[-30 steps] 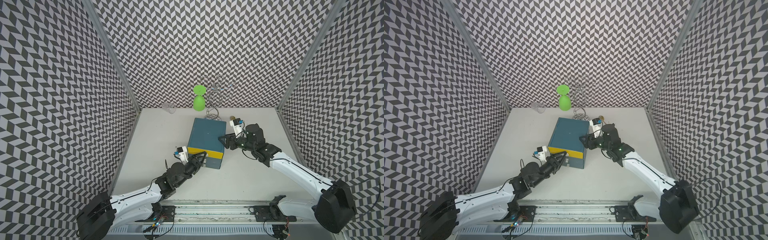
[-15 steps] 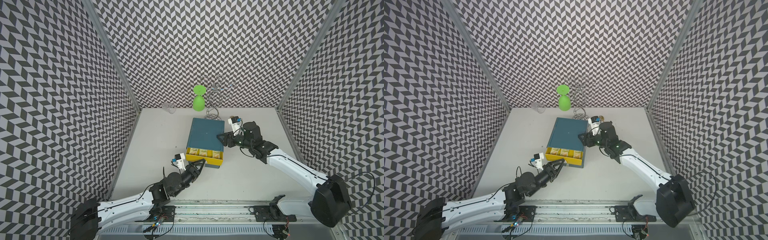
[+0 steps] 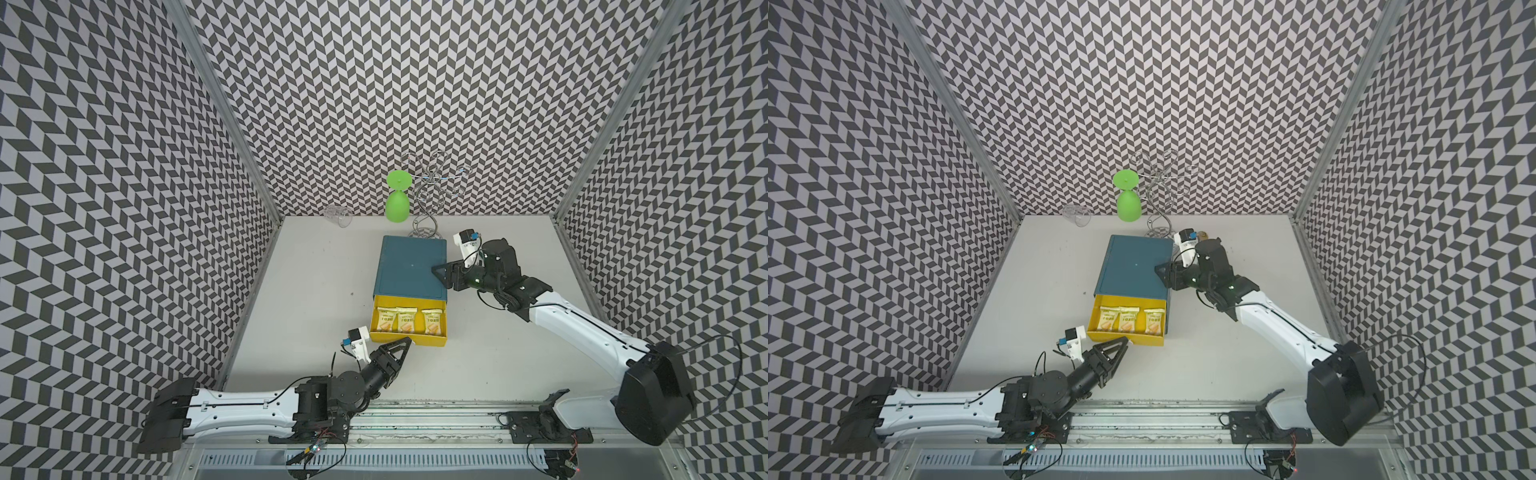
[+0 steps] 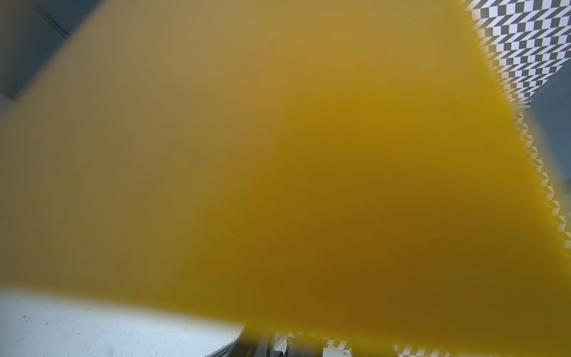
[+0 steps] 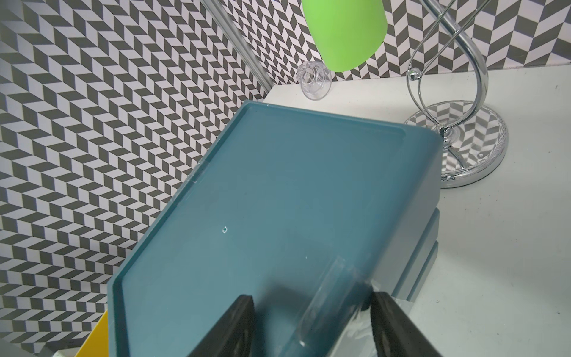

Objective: Take the cookies out of the drawer
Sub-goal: Open the drawer in the storage box.

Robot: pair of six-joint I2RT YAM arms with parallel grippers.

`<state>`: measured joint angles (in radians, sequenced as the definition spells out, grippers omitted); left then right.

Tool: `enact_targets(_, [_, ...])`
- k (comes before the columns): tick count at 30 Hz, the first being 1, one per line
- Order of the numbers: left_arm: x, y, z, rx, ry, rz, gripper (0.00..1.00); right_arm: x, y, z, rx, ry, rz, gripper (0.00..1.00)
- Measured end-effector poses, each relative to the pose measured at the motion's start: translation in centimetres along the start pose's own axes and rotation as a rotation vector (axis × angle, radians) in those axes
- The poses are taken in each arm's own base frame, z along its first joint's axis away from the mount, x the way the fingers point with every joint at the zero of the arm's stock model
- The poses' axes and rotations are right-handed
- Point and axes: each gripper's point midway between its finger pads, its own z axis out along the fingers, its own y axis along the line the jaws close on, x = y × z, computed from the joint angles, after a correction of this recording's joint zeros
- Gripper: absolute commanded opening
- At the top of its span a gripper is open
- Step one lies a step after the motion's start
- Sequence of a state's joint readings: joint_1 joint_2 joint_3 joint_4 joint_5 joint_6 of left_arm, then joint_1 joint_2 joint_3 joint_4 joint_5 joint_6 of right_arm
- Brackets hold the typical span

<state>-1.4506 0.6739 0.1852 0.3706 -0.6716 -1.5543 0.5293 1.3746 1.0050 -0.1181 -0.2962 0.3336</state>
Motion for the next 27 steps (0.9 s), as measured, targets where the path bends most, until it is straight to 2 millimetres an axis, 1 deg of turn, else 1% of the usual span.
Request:
enact_targets(9, [0.5, 0.3, -0.6, -0.007, -0.019, -0.022, 0.41, 0.0, 0.0, 0.0, 0.003, 0.004, -0.002, 0.63])
enact_targets(14, [1.1, 0.6, -1.1, -0.018, -0.014, -0.029, 0.42, -0.1, -0.1, 0.0, 0.005, 0.003, -0.005, 0.63])
enact_targets(19, [1.6, 0.7, -1.0, -0.029, -0.023, -0.025, 0.42, -0.1, -0.1, 0.0, 0.006, 0.003, -0.01, 0.63])
enact_targets(24, [1.7, 0.8, -1.2, -0.036, -0.03, -0.024, 0.45, -0.1, 0.0, 0.1, 0.005, 0.003, -0.011, 0.63])
enact_targets(27, [1.7, 1.0, -1.6, -0.047, -0.035, -0.013, 0.48, -0.1, 0.0, 0.1, 0.005, 0.003, -0.012, 0.63])
